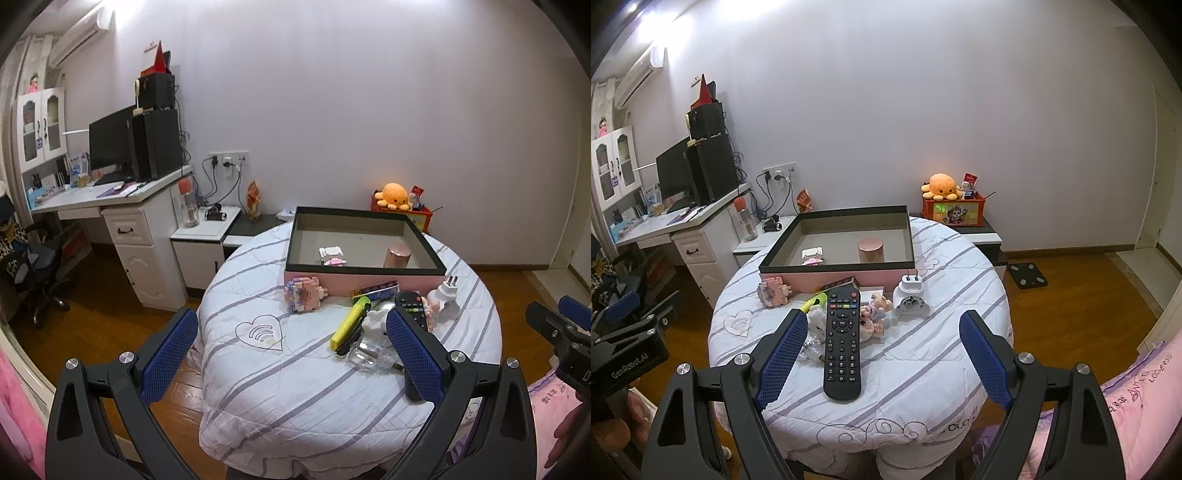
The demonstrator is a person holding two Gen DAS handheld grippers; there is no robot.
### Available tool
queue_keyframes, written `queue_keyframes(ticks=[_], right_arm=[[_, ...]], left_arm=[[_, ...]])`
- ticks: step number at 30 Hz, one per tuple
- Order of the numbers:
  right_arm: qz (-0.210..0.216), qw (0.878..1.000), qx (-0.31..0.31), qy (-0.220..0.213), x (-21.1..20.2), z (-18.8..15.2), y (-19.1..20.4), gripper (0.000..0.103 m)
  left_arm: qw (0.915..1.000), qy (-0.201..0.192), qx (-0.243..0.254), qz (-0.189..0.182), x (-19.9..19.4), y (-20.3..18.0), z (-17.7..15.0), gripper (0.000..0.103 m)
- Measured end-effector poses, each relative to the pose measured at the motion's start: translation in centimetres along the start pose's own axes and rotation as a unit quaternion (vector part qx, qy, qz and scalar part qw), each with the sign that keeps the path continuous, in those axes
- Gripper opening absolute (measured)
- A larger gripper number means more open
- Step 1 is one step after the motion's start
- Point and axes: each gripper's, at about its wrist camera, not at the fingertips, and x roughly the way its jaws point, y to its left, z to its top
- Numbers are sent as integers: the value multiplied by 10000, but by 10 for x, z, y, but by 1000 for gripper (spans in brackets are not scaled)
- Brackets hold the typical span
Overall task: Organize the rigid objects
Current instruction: 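Withdraw both tools from the box back toward the remaining objects, then grasp the pastel block donut with left tool while right tool grasps the white plug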
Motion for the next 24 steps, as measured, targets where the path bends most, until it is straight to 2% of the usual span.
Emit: queue_keyframes(ticks=[11,24], right_arm=[[-57,9994,96,343,51,10,-12,86],[-119,9939,299,1059,155,18,-47,86]], left_arm=[[9994,356,5,40,59,-2,1,103],[9937,1088,-96,243,174,-8,-6,103]])
